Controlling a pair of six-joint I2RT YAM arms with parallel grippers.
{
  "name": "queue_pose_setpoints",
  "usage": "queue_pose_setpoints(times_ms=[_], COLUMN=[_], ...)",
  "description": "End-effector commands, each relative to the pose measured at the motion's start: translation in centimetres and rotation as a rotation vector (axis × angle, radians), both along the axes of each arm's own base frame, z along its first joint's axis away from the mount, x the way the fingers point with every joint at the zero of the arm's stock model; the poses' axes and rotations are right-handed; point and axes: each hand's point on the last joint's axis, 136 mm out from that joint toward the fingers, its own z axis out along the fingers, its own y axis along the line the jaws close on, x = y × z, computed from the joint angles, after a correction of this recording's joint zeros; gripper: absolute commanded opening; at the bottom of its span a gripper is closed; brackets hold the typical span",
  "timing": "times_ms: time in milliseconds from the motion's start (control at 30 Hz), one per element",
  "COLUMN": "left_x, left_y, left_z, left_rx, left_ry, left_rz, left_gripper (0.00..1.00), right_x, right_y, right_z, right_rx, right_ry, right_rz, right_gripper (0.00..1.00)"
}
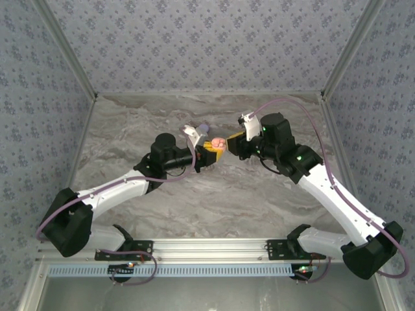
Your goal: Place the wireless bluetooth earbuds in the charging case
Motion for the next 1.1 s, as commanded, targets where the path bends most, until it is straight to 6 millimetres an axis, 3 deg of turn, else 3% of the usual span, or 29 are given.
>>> queue_pose_setpoints(times_ms=[0, 567, 800, 833, 1067], left_x=[-0.9, -3.0, -3.0, -3.1, -1.8], left_y=[-0.3, -1.2, -1.2, -1.2, -1.0], left_z=[0.5, 1.1, 0.9, 1.0, 0.7], left_rx=[-0.002, -0.024, -0.016, -0.017, -0.01], left_ry=[-0.052, -0.086, -0.085, -0.086, -0.06], left_rz=[-0.035, -0.137, -0.137, -0.137, -0.066], left_gripper=[0.0, 0.0, 0.0, 0.0, 0.0], right_x=[-0.2, -0.6, -1.3, -1.3, -1.3], right_y=[0.2, 1.8, 2.6, 2.9, 3.1], right_z=[-0.7, -1.9, -2.9, -1.7, -2.0], right_rx=[0.004, 0.008, -0.01, 0.0, -0.054], right_ry=[0.046, 0.115, 0.148, 0.126, 0.12], right_rz=[0.018, 0.103, 0.153, 0.167, 0.159], right_gripper=[0.21, 0.21, 0.23, 0.23, 0.27])
